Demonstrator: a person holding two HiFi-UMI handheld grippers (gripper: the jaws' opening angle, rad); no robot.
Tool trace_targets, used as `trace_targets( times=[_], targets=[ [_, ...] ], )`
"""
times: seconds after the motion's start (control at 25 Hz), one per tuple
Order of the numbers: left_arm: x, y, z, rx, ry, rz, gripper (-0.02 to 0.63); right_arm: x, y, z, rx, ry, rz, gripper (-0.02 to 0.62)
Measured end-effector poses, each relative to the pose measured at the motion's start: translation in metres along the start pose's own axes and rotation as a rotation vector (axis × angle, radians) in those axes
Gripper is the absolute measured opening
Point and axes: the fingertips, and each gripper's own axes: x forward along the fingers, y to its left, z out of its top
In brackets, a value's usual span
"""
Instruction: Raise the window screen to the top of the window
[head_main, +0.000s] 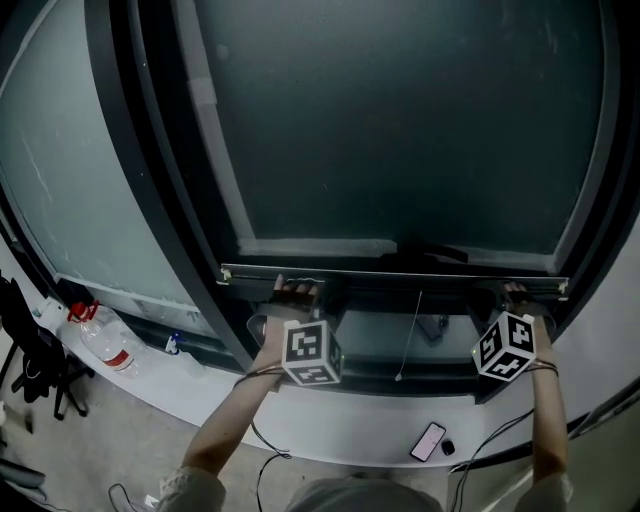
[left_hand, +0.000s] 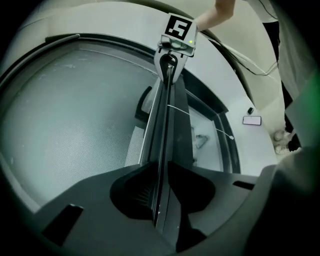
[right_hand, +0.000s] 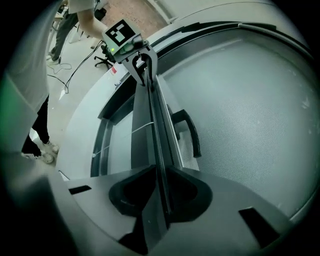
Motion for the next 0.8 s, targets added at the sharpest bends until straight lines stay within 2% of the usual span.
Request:
trace_targets(
  times=[0.16,0.4,0.52,0.68,0.8],
  targets=[
    [0.0,0.004,-0.012,0.012,0.04,-0.02,0.086,0.006,-0.001,-0.01,-0.04,0.051,0.039,0.071],
    [0.002,0.016,-0.029,0.04,0.118,0.015,0.084,0.007,-0.005,-0.01,-0.072,0.071,0.057,0.041],
    [0.004,0.015,-0.027,0.029,0.125,-0.006,0.084,0.009,-0.003,-0.013,-0.109,0.092,0.073,0.037],
    [0.004,0.014,-0.026,0.074,0.15,-0.019,0.083,0.009,-0.001,-0.014,-0.126,0.105,0.092,0.029],
    [0.005,0.006,-0.028,0.105,0.175,-0.085,0.06,0.009,0.001,-0.013,-0.125,0.11,0.113,0.026]
  ],
)
